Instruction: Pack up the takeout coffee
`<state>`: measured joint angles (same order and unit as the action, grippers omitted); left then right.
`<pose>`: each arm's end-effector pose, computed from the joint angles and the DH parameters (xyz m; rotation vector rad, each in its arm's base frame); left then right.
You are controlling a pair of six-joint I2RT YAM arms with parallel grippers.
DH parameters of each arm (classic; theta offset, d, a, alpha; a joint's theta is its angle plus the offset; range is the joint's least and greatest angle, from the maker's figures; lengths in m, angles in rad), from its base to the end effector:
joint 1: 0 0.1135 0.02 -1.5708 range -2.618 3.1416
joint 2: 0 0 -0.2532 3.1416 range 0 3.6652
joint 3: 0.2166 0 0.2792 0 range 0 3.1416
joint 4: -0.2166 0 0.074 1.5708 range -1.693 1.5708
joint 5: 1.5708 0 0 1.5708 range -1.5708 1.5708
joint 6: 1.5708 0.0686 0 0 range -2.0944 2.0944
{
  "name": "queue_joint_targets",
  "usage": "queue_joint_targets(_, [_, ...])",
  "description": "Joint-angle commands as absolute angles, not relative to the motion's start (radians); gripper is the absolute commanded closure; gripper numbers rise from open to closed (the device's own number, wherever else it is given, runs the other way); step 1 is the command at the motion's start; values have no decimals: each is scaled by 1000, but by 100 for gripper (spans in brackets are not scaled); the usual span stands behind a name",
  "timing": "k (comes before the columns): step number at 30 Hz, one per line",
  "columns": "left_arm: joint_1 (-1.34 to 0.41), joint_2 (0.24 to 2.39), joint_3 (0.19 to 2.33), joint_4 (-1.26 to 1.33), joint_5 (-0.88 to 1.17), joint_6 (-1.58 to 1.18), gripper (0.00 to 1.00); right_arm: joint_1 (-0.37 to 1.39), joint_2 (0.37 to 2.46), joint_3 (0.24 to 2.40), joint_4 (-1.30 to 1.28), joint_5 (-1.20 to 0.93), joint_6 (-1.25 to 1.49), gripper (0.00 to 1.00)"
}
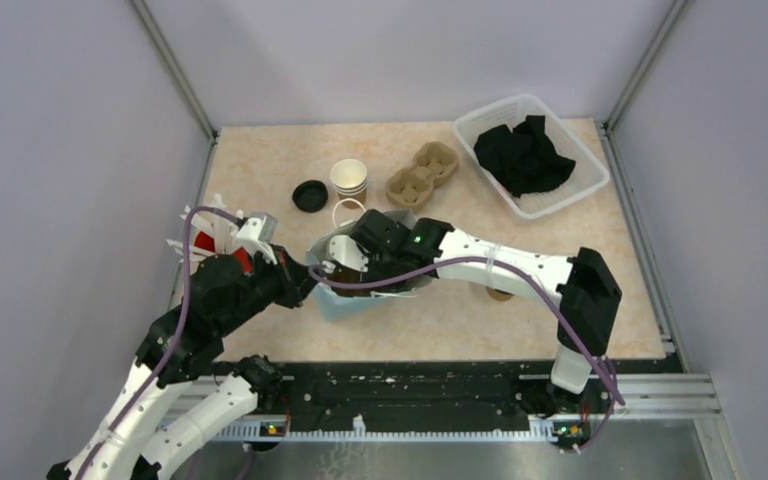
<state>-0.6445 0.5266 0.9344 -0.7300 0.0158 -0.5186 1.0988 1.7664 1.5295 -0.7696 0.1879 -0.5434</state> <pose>0.1296 -0.0987 0.3588 0.1355 1.9706 -0.7947 0.2042 0.3718 0.2367 -1.8184 1.7882 -0.0284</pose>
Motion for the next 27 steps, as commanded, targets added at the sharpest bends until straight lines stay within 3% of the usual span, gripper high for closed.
queue_joint_targets(1, [-647,538,967,-709,48,-593,100,1126,1742,1523,-866,60,-515,57])
queue_joint_targets(10, [-647,547,982,-859,-177,-688,98,1118,1866,1571,-933,-117,-549,57])
queue_joint_targets(15, [-648,505,994,-865,-245,-681,87,1119,1913,1552,-902,-154,-588,58])
queue_joint_targets(22, [-647,435,1034,-836,-259,-614,53,1115,1966,1496,-884,-179,-589,59])
queue_joint_targets(27, [-648,420,1065,-825,-277,-556,49,1111,1995,1473,-872,-198,-580,61])
